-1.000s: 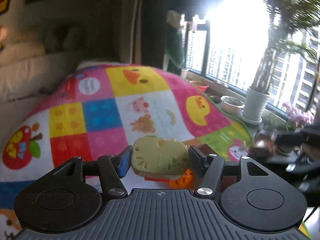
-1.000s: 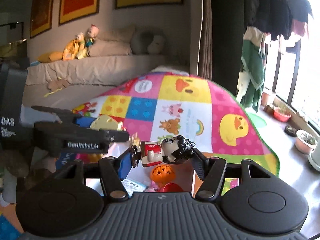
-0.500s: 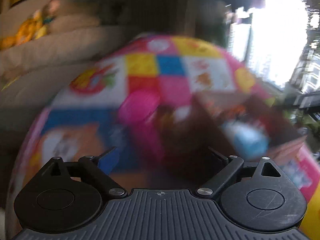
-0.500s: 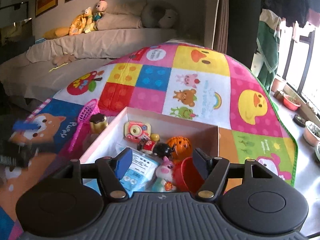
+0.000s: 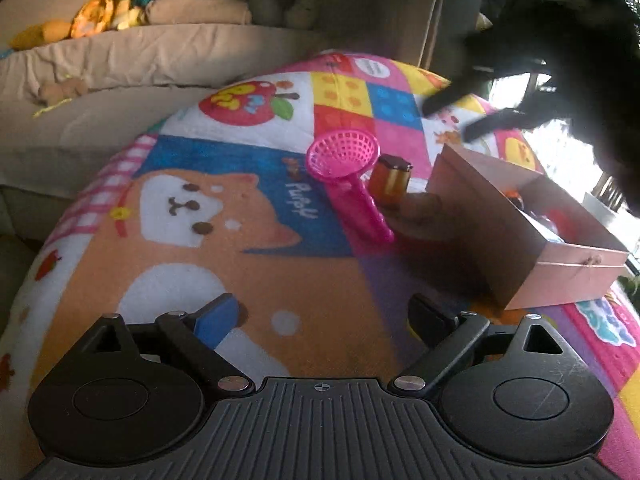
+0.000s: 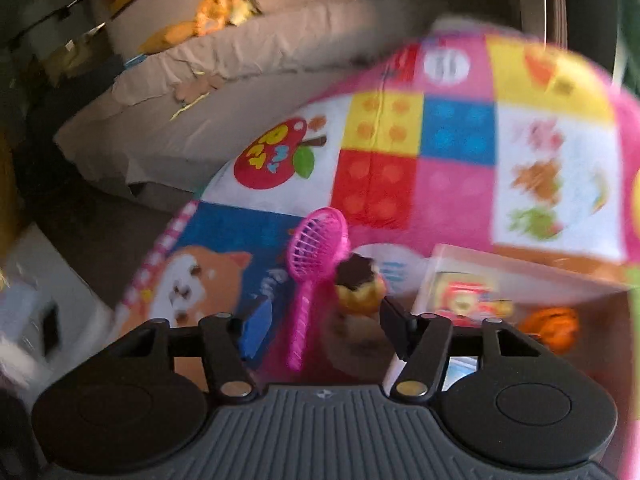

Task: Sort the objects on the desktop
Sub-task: 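Grasp the gold pudding toy with black cap with the right tool and lift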

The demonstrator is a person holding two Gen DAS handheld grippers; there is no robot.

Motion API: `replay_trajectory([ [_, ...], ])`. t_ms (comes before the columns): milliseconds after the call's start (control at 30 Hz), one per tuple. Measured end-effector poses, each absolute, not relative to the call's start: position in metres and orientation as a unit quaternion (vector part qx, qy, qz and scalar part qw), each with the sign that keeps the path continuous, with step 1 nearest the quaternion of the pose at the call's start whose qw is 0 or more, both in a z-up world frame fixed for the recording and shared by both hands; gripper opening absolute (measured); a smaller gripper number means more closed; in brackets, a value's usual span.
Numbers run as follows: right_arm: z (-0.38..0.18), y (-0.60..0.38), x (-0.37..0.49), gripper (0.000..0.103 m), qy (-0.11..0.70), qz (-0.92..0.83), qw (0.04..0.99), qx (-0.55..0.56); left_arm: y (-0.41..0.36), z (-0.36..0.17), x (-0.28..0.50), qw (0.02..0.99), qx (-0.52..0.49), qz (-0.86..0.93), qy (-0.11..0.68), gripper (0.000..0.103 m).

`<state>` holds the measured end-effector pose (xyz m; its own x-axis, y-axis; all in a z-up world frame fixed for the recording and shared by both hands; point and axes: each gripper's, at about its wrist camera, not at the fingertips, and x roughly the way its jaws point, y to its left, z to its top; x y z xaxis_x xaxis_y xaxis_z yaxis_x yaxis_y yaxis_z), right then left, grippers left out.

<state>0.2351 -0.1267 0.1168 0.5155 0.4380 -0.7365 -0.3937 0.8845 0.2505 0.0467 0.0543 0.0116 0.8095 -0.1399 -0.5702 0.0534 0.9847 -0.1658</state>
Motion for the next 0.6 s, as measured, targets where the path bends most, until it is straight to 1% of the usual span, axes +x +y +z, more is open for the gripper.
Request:
replay_trajectory([
  [167,0.094,-0.07,0.28,0.063,0.443,0.172,0.879,-0.036,0.056,0.012,0.042,0.951,-0.077,-0.06,0.292,0.097],
  [233,0.086,-0.053,0.29,0.061,0.431,0.146,0.888,-0.058,0.056,0.011,0.042,0.951,-0.079,-0.067,0.291,0.097],
  [300,0.079,-0.039,0.295,0.051,0.418,0.137,0.894,-0.09,0.058,0.01,0.043,0.95,-0.086,-0.067,0.293,0.097],
  [333,0.077,-0.035,0.298,0.034,0.421,0.138,0.891,-0.098,0.06,0.01,0.043,0.949,-0.091,-0.066,0.293,0.097],
  [367,0.074,-0.033,0.3,0.015,0.434,0.145,0.884,-0.097,0.061,0.01,0.043,0.949,-0.096,-0.067,0.294,0.097],
  [400,0.072,-0.032,0.301,0.01,0.448,0.154,0.877,-0.087,0.062,0.01,0.043,0.948,-0.1,-0.068,0.294,0.097],
  [467,0.071,-0.032,0.292,0.009,0.478,0.184,0.857,-0.064,0.064,0.009,0.042,0.947,-0.106,-0.071,0.294,0.098],
  [533,0.074,-0.03,0.273,0.009,0.501,0.23,0.832,-0.068,0.064,0.01,0.041,0.947,-0.107,-0.074,0.292,0.099],
  [600,0.086,-0.031,0.248,0.014,0.508,0.281,0.811,-0.073,0.063,0.01,0.041,0.947,-0.107,-0.076,0.292,0.099],
])
